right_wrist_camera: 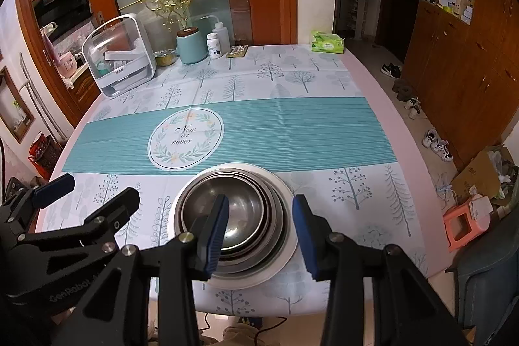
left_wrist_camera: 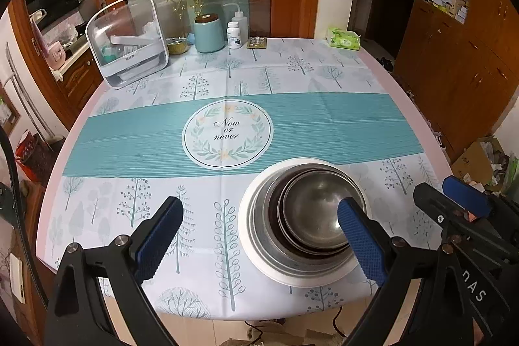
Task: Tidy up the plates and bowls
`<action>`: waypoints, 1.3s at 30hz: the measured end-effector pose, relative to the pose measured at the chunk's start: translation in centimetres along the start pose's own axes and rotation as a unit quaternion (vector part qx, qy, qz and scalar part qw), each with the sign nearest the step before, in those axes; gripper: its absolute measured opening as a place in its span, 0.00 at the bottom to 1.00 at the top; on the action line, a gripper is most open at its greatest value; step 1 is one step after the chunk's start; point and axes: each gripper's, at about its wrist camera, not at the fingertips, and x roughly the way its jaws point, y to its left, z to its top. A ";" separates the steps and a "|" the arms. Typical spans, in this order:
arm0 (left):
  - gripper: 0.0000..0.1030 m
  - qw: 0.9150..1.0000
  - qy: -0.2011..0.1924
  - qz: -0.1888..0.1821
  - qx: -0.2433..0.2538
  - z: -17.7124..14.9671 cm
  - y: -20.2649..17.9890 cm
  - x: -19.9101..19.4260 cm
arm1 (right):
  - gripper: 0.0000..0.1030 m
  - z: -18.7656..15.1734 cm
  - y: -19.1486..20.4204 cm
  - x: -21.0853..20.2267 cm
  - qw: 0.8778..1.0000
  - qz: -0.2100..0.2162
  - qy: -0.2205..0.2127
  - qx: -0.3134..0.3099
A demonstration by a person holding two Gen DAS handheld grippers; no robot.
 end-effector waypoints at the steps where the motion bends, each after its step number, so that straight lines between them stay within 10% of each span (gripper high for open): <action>1: 0.93 1.000 0.000 0.000 -0.001 0.0 0.0 0.0 | 0.40 0.0 0.1 0.0 1.000 -0.002 -0.002 -0.001; 39: 0.93 1.000 0.017 -0.008 -0.003 -0.5 1.1 1.2 | 0.40 -0.7 1.0 0.9 1.000 -0.012 0.015 -0.002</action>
